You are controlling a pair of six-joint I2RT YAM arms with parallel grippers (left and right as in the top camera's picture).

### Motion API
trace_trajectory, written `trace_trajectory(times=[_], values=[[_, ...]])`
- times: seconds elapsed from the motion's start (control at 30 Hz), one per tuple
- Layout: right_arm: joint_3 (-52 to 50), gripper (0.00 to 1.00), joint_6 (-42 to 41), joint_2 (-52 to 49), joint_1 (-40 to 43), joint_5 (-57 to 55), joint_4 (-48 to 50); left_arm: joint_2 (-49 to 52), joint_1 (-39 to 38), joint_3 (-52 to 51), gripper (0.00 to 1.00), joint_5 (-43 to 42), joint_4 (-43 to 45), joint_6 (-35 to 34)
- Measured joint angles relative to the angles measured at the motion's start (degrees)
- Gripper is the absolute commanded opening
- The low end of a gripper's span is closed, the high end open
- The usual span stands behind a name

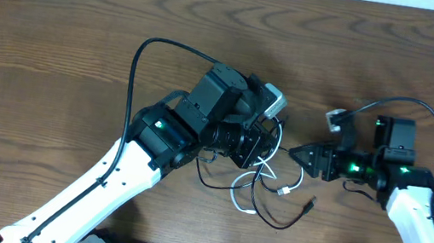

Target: Untangle cables

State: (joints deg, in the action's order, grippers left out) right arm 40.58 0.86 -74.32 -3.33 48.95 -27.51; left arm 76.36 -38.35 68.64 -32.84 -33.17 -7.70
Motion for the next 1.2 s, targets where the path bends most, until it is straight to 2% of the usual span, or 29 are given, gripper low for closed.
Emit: trace_trajectory(times=[0.23, 0.33, 0.37, 0.4, 0.43, 0.5, 0.7, 0.87, 0.97, 1.2], values=[[0.00, 0.47, 1.03, 0.00, -4.55, 2.40, 6.62, 0.02, 0.00, 0.00, 0.08, -2.97, 0.02, 0.00], [0.00, 0.44, 0.94, 0.00, -5.70, 2.75, 8.22, 0.02, 0.00, 0.00, 0.07, -5.25, 0.52, 0.00], [0.00, 0.39, 0.81, 0.00, -5.90, 2.84, 8.61, 0.02, 0.00, 0.00, 0.08, -6.21, 0.76, 0.00], [0.00, 0.20, 0.39, 0.00, -6.14, 2.95, 9.27, 0.02, 0.00, 0.00, 0.08, -6.91, 0.85, 0.00], [0.00, 0.11, -0.09, 0.00, -6.34, 2.95, 10.32, 0.02, 0.00, 0.00, 0.08, -7.80, 0.90, 0.00], [-0.02, 0.02, -0.52, 0.00, -6.45, 3.04, 11.61, 0.02, 0.00, 0.00, 0.08, -8.44, 0.92, 0.00], [-0.02, 0.02, -1.31, 0.00, -6.64, 3.10, 10.91, 0.02, 0.00, 0.00, 0.08, -8.85, 1.01, 0.00], [0.07, 0.01, -1.64, 0.02, -6.71, -3.04, 3.10, 0.02, 0.00, 0.00, 0.08, -6.99, 0.09, 0.00], [0.22, 0.01, -2.19, 0.09, -6.84, -10.40, -1.68, 0.04, 0.00, -0.11, 0.08, -1.66, -2.58, 0.00], [0.50, 0.01, -10.58, 0.11, -6.78, -33.59, -7.72, 0.00, -0.13, -0.57, 0.07, 16.55, -8.96, 0.04]])
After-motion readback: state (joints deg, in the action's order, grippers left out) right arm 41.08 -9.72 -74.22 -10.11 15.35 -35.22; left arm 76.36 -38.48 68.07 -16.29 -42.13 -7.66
